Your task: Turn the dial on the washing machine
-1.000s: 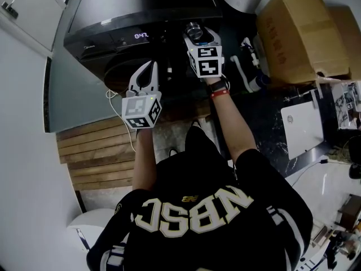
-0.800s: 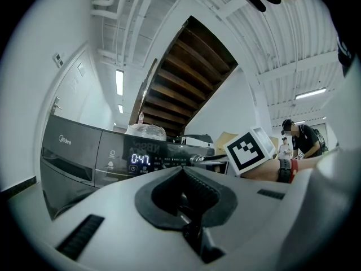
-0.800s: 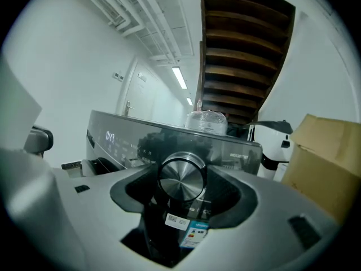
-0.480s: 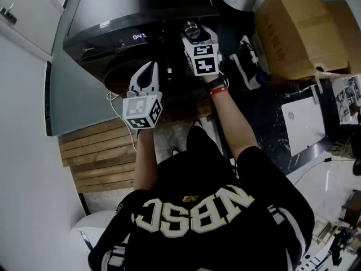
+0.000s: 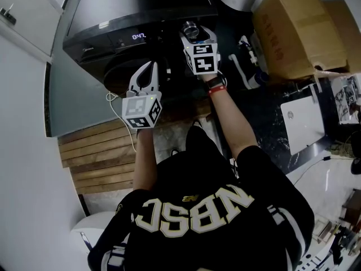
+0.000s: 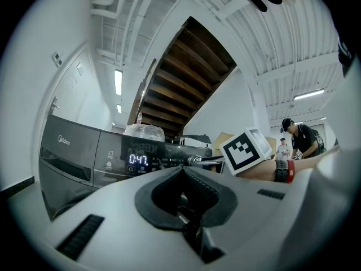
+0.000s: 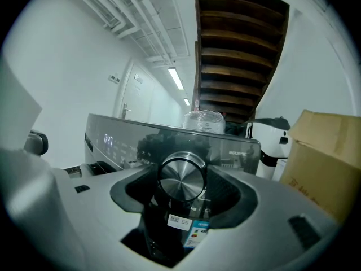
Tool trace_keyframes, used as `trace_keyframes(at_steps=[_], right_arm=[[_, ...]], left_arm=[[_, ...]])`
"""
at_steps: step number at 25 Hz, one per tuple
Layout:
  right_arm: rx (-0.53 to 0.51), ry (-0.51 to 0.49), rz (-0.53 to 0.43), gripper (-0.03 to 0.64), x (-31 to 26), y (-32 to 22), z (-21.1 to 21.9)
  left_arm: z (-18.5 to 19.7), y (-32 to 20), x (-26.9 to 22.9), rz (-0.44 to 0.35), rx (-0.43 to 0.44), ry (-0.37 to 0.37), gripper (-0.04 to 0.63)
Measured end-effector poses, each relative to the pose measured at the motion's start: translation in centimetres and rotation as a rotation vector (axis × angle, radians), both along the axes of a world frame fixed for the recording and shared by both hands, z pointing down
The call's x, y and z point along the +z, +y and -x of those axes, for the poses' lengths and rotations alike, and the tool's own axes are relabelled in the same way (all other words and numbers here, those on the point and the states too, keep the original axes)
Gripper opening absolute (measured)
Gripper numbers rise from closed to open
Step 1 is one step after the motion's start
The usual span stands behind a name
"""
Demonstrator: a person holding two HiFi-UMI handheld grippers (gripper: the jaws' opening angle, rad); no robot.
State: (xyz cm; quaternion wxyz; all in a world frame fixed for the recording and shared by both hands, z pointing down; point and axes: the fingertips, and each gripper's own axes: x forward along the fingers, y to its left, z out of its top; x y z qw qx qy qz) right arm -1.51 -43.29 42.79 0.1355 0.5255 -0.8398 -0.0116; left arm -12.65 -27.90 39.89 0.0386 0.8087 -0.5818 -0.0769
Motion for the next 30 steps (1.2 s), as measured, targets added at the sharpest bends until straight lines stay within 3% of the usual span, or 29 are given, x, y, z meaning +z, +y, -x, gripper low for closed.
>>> trace_keyframes(at_steps=[10,19,21,26,30], right_arm=[[0.008,-0.069,0.020,0.279,0.2,-0.1,-0.2],[0.050,-0.468,0.173,0.279,0.5,-0.4,-0.9],[0.050,-0.515,0.195,0.279,0.2,-0.3,-1.0],[0.063,-0.346,0.120,0.279,-0.3,0.0,-0.9],[0.043,-0.316,0.111,0.279,0.5,-0.4,-0.6]], left_arm=[[0.1,0.0,-0.2,-0.005,-0.005,-0.003,0.009],[-0.1,0.3,-0.2,-0.003,-0.002,-0.003,0.009],[0.1,0.4,-0.2,-0.004,-0.005,-0.002,0.009],[0.1,0.4,-0.2,-0.004,-0.007,-0.002,0.009],[0.0,0.4,-0.1,-0.001,-0.004,0.000,0.009]])
